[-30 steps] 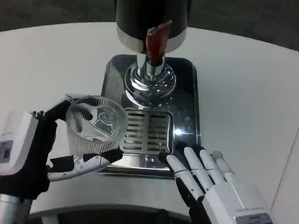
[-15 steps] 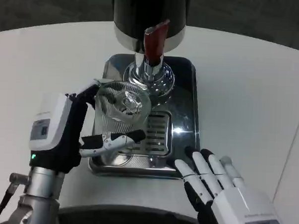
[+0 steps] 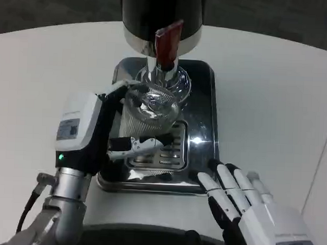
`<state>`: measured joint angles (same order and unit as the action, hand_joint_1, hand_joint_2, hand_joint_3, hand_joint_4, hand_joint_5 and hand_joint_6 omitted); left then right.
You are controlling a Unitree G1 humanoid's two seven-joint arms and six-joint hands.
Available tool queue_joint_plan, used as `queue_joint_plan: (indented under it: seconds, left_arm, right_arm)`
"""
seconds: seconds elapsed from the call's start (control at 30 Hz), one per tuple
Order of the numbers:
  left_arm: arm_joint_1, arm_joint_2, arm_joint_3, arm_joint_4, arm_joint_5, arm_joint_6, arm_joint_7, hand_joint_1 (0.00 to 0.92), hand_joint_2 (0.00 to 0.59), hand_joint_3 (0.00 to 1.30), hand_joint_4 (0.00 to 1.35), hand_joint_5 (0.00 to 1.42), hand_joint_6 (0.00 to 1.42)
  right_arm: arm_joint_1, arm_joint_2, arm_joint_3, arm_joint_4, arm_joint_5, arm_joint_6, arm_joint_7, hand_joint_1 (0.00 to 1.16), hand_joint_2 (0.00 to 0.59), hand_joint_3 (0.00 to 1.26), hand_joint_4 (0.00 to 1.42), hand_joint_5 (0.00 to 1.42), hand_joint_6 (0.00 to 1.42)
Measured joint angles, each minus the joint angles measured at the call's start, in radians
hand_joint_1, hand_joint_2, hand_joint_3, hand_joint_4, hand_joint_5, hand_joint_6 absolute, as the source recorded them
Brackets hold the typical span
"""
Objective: Grasp the cup under the faucet to collect the drink, then remove the cup.
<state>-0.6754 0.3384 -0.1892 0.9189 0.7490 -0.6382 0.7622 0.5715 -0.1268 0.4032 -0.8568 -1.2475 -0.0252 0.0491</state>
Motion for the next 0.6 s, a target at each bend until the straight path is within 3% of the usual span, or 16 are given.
queue_joint_plan:
  seconds: [0.4,0.5,0.6]
  left_arm:
    - [-0.077,-0.028,-0.062,0.093,-0.024,-0.004,0.022,0.536,0.189,0.94,1.03,1.26,1.41]
    - [-0.076,-0.026,-0.072,0.093,-0.031,-0.005,0.025,0.529,0.157,0.92,1.00,1.21,1.34]
    - [-0.071,-0.020,-0.083,0.092,-0.036,-0.008,0.034,0.493,0.113,0.82,0.89,1.10,1.22]
  right_arm:
    - [0.024,0.003,-0.003,-0.014,-0.001,-0.001,0.000,0.47,0.538,0.15,0.05,0.07,0.06]
    - [0.026,0.004,-0.003,-0.015,-0.001,-0.001,0.000,0.47,0.538,0.16,0.05,0.07,0.06]
    - [0.026,0.004,-0.003,-0.015,-0.001,-0.001,0.000,0.47,0.538,0.16,0.05,0.08,0.06]
